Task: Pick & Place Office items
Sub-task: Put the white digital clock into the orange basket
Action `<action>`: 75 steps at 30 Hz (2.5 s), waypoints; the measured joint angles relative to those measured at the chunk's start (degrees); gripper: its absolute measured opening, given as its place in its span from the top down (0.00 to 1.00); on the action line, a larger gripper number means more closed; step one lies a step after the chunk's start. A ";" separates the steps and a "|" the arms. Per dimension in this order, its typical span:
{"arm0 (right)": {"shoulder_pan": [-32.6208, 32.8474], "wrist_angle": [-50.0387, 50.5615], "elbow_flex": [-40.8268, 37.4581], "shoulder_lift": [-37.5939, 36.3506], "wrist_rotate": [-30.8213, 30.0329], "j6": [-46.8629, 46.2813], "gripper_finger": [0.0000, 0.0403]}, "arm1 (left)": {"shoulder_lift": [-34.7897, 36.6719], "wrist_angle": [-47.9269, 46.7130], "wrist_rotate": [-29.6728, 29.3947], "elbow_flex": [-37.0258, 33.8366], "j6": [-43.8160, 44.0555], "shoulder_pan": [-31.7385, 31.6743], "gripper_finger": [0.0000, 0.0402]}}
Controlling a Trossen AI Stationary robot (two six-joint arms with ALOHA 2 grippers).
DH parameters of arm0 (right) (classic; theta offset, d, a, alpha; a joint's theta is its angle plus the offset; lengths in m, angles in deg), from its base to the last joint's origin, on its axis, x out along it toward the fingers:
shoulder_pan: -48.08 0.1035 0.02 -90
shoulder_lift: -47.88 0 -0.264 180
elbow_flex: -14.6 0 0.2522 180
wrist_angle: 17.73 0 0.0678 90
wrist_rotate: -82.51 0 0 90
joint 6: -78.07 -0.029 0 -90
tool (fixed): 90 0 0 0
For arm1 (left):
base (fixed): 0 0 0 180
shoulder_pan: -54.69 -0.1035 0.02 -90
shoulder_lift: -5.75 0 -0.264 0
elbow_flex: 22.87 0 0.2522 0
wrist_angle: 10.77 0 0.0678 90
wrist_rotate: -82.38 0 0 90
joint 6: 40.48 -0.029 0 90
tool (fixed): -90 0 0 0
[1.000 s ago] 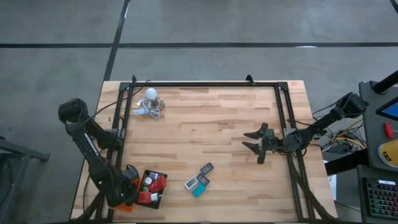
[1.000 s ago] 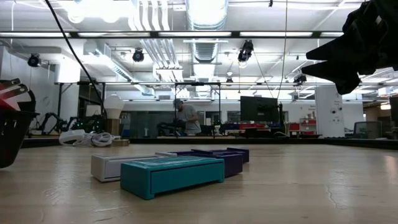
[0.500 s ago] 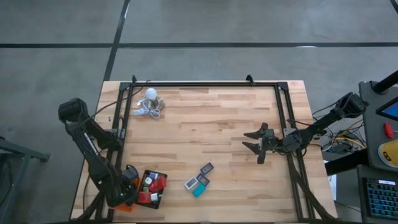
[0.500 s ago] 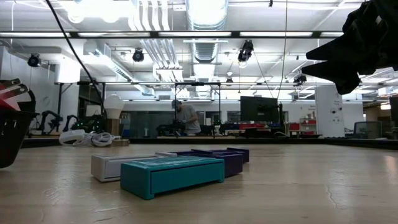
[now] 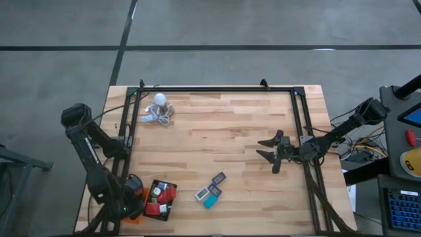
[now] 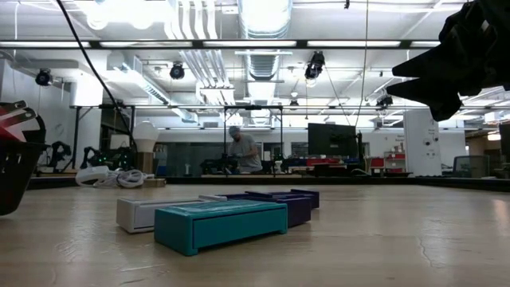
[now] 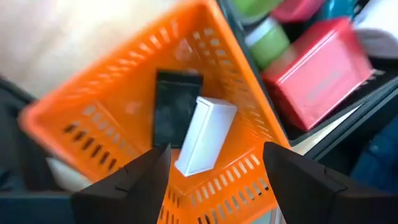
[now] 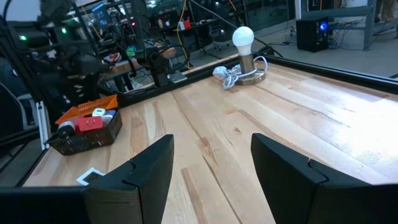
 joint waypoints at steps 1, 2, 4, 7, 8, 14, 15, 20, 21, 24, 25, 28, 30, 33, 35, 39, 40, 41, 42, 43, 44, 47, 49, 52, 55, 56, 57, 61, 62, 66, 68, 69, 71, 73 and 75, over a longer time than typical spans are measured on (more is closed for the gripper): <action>0.02 0.00 0.00 0.00 0.00 -0.02 0.48 | 0.02 -2.27 -0.50 1.32 -0.09 -0.28 0.36; 0.00 0.00 0.00 0.00 -0.02 0.00 0.48 | 0.02 -4.36 -1.12 2.63 -0.17 -0.56 0.36; 0.00 -0.01 0.00 0.00 -0.01 0.00 0.48 | 0.02 -8.41 -3.27 5.41 -0.29 -1.54 0.35; 0.00 -0.02 0.00 0.00 -0.02 0.00 0.48 | 0.04 -13.73 -8.46 9.09 -0.37 -3.83 0.36; 0.02 0.00 0.00 -0.02 0.00 0.00 0.48 | 0.04 -15.00 -10.45 10.04 -0.77 -4.87 0.36; 0.01 -0.02 0.00 -0.02 0.00 0.00 0.48 | 0.04 -15.94 -14.00 12.25 -6.96 -12.48 0.36; 0.01 0.00 0.00 0.00 -0.01 0.00 0.48 | 0.04 -14.78 -13.54 12.23 -9.30 -13.87 0.36; 0.00 0.00 0.00 -0.02 -0.02 0.00 0.48 | -1.44 -8.90 -13.25 12.21 -20.98 -20.43 0.36; 0.00 0.00 0.00 -0.01 0.00 0.00 0.48 | -2.03 -8.18 -13.27 12.21 -22.87 -21.78 0.36; 0.01 0.00 0.00 0.00 -0.01 0.00 0.48 | -4.39 -5.88 -13.29 12.19 -28.03 -26.01 0.36; 0.01 -0.01 0.00 -0.01 -0.01 0.00 0.48 | -5.35 -5.02 -13.24 12.19 -29.79 -27.32 0.36; 0.00 -0.02 0.00 -0.01 -0.01 0.00 0.48 | -8.56 -0.86 -12.92 12.14 -34.99 -30.87 0.36; 0.02 -0.02 0.00 -0.02 0.00 0.00 0.48 | -10.58 2.91 -12.37 12.14 -38.45 -32.96 0.36; 0.00 -0.01 0.01 -0.01 -0.02 0.00 0.48 | -13.28 7.78 -11.65 12.35 -42.03 -35.60 0.36; 0.00 -0.01 0.02 -0.02 -0.01 0.00 0.48 | -15.25 9.34 -11.65 13.61 -43.13 -37.19 0.36; 0.00 0.00 0.02 -0.02 0.00 0.00 0.48 | -20.57 8.70 -11.68 17.83 -44.45 -39.67 0.36; 0.00 0.00 0.02 -0.02 0.00 0.00 0.48 | -22.09 8.64 -11.68 18.95 -44.97 -39.89 0.36; 0.00 0.00 0.02 -0.01 0.00 0.00 0.48 | -23.59 8.51 -11.68 20.23 -45.81 -39.99 0.36; 0.00 0.00 0.02 0.00 0.00 0.00 0.48 | -25.04 8.48 -11.64 21.59 -46.76 -40.00 0.36; 0.01 -0.01 0.02 -0.01 -0.01 0.00 0.48 | -26.43 8.52 -11.63 23.00 -47.87 -39.98 0.36; 0.00 0.00 0.02 -0.01 -0.01 0.00 0.48 | -27.91 8.51 -11.50 24.39 -48.92 -39.95 0.36; 0.01 -0.01 0.02 0.00 -0.02 0.00 0.48 | -32.23 7.80 -11.48 28.48 -50.04 -39.98 0.36; 0.02 0.00 0.02 0.00 0.00 0.00 0.48 | -34.79 6.25 -11.34 31.30 -49.70 -39.92 0.36; 0.02 -0.02 0.02 0.00 -0.02 0.00 0.48 | -38.01 4.48 -9.62 35.45 -49.58 -39.72 0.36; 0.02 -0.02 0.02 0.00 0.00 0.00 0.48 | -40.73 2.38 -8.65 38.79 -49.60 -39.23 0.36; 0.01 -0.01 0.02 0.00 -0.01 0.00 0.48 | -41.45 1.55 -8.62 39.56 -49.56 -38.98 0.36; 0.01 -0.02 0.02 -0.01 -0.01 0.00 0.48 | -41.99 0.80 -8.57 40.25 -49.33 -38.70 0.36; 0.00 -0.02 0.02 -0.02 -0.02 0.00 0.48 | -42.47 0.44 -8.19 40.62 -46.72 -36.97 0.36; 0.02 -0.02 0.02 0.00 0.00 0.00 0.48 | -42.47 0.40 -8.09 40.60 -46.08 -36.38 0.36; 0.01 -0.02 0.02 0.00 -0.02 0.00 0.48 | -42.47 0.75 -9.20 40.60 -45.42 -34.53 0.36; 0.02 -0.02 0.02 -0.02 0.00 0.00 0.48 | -42.47 0.97 -10.35 40.56 -45.29 -33.94 0.36; 0.00 -0.02 0.02 0.00 0.00 0.00 0.48 | -42.47 1.11 -11.10 40.54 -45.25 -33.76 0.36; 0.02 -0.03 0.02 0.00 -0.02 0.00 0.48 | -42.66 1.80 -12.61 40.49 -45.23 -33.60 0.36; 0.01 -0.02 0.02 -0.01 0.00 0.00 0.48 | -43.10 2.01 -12.79 40.47 -45.05 -33.62 0.36; 0.01 -0.02 0.02 -0.01 -0.01 0.00 0.48 | -43.86 2.37 -12.79 40.43 -45.05 -33.62 0.36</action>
